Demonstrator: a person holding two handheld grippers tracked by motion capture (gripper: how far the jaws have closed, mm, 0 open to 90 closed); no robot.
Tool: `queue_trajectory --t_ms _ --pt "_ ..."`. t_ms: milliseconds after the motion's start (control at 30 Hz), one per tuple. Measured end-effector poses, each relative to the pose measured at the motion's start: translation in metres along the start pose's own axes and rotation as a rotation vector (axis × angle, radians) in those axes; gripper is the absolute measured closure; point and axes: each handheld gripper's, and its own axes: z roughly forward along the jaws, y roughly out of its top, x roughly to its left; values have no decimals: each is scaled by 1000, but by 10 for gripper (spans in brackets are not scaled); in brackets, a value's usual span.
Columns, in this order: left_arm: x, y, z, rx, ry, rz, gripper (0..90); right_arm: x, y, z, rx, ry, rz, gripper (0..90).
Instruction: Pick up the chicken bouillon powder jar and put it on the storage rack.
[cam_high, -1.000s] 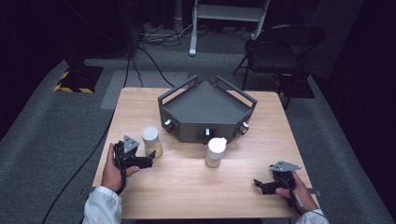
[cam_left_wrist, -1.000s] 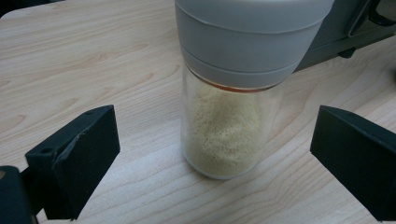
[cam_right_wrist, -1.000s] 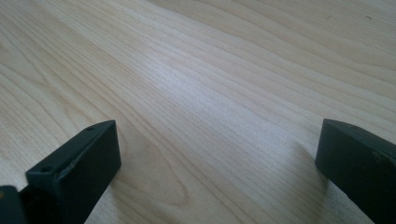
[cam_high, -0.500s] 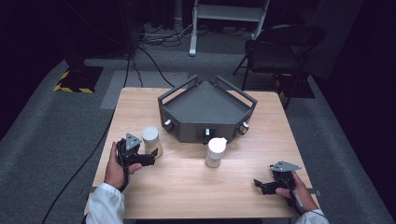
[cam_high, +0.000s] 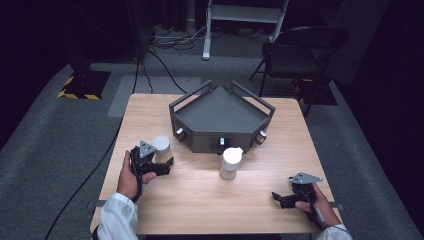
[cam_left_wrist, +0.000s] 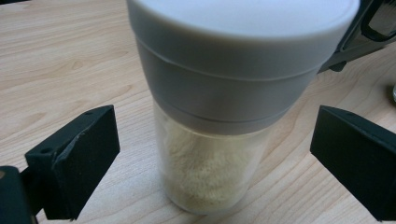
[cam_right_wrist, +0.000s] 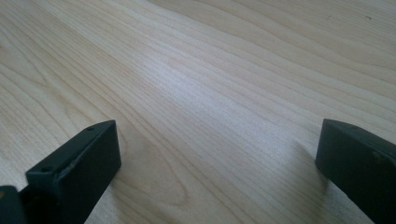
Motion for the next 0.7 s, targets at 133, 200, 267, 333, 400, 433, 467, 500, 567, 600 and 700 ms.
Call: queue_trajectory --t_ms 133,200,267,333,400,433,467,500,567,600,700 --pt "0 0 3 -10 -5 -11 12 0 0 0 0 0 1 0" --pt "1 0 4 -6 -15 -21 14 0 0 0 0 0 1 0" --pt "0 1 5 0 -18 -25 46 0 0 0 1 1 0 0" --pt "0 -1 5 -19 -12 -47 60 0 0 0 0 2 -2 0" --pt "-1 -1 5 -30 -7 -54 63 -1 0 0 0 2 -2 0" --pt "-2 -1 5 -32 -3 -54 64 -1 0 0 0 2 -2 0" --pt "-1 -1 6 -31 -6 -53 69 -1 0 0 0 2 -2 0" --pt "-2 0 6 -28 -8 -43 75 -1 0 0 0 2 -2 0" --pt "-3 -1 7 -31 -4 -43 104 -1 0 0 0 2 -2 0" --pt "-2 -1 6 -34 -8 -46 128 -1 0 0 0 2 -3 0" --pt "-3 -3 5 -45 2 -34 205 -1 0 1 0 3 -4 0"
